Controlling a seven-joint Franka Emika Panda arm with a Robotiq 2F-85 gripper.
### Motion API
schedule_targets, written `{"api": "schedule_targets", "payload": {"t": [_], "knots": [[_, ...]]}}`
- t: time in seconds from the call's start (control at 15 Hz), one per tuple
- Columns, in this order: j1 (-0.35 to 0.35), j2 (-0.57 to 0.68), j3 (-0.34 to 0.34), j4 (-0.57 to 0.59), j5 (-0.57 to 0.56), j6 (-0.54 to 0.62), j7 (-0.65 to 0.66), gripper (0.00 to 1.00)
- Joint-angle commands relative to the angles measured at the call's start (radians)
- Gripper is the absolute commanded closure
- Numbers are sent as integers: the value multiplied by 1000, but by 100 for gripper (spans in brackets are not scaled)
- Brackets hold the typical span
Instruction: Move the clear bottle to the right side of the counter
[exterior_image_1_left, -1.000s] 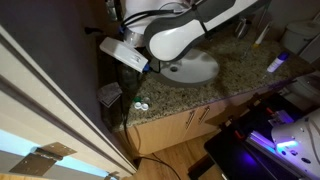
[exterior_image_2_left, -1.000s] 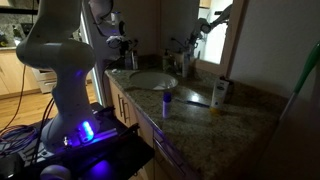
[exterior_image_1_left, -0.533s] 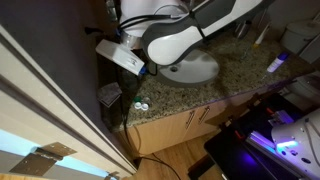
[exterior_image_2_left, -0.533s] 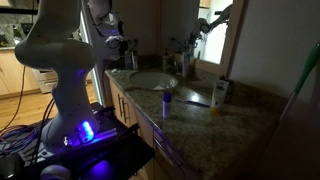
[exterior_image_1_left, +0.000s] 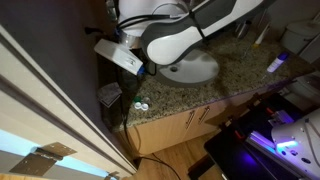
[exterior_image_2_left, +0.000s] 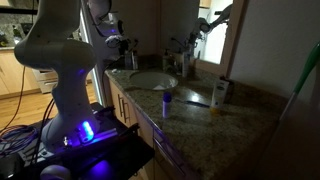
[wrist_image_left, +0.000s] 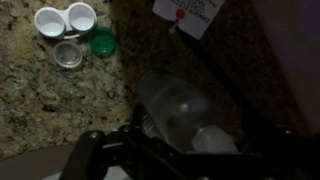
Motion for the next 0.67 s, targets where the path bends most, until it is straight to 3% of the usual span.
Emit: {"api": "schedule_targets", "payload": {"t": [0.0, 0.2, 0.47, 0.53, 0.6], "knots": [[6, 33, -19, 24, -22, -14, 16, 0], [11, 59, -38, 41, -37, -4, 23, 0], [-17, 74, 0, 58, 17, -10, -40, 0], [-20, 74, 4, 60, 25, -11, -47, 25], [-22, 74, 6, 61, 30, -15, -50, 26]]}}
